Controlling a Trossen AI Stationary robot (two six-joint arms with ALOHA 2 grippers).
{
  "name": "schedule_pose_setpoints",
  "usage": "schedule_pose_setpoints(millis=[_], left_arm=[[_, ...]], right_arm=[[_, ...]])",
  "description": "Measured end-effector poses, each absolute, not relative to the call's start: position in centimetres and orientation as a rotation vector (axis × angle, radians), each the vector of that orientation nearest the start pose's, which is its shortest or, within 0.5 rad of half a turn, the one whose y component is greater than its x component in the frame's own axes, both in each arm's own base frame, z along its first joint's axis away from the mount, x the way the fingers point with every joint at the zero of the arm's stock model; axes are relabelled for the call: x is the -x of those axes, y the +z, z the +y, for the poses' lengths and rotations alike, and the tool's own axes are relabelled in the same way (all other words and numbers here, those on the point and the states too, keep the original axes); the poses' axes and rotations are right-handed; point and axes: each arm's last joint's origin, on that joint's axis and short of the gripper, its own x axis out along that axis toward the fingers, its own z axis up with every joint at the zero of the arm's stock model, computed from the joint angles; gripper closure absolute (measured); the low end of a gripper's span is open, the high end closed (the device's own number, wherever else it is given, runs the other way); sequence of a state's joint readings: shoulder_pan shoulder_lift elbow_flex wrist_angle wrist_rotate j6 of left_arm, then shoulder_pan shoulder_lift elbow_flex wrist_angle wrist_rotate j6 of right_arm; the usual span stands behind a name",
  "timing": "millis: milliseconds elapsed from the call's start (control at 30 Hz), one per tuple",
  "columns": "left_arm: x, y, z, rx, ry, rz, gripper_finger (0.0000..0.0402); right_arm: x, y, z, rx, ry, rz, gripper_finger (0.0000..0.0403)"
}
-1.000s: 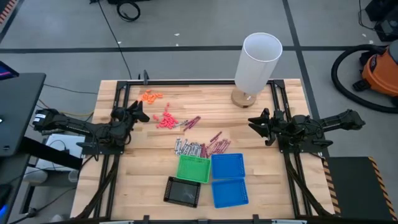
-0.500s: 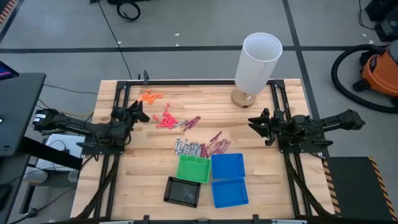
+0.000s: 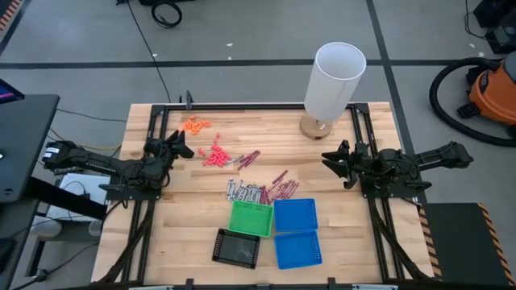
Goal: Sort crayons
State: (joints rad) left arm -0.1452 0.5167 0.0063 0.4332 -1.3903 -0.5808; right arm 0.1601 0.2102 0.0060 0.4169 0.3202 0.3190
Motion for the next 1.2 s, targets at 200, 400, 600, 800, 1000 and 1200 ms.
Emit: schedule_pose_setpoints(millis=[200,400,600,800,1000,1200], left_arm=[[-10.93,16.1,1.28,0.446,1.221,-0.302,0.0249],[-10.93,16.13,1.28,0.45,1.221,-0.306,0.0249],[-10.93,16.17,1.28,0.453,1.22,-0.31,0.0249],[-10.93,16.17,1.28,0.453,1.22,-0.31,0.0249],[-10.93,16.18,1.28,0.46,1.219,-0.315,0.0249],[-11.22,16.48,1.18,0.582,1.104,-0.367,0.0249]], right_arm=[[-10.7,18.78,0.81,-0.368,-0.125,-0.231,0.0254],[-10.7,18.78,0.81,-0.368,-0.125,-0.231,0.0254],[-10.7,18.78,0.81,-0.368,-0.125,-0.231,0.0254],[-10.7,18.78,0.81,-0.368,-0.125,-0.231,0.0254],[-10.71,18.78,0.81,-0.368,-0.125,-0.231,0.0254],[-10.7,18.78,0.81,-0.368,-0.125,-0.231,0.0254]])
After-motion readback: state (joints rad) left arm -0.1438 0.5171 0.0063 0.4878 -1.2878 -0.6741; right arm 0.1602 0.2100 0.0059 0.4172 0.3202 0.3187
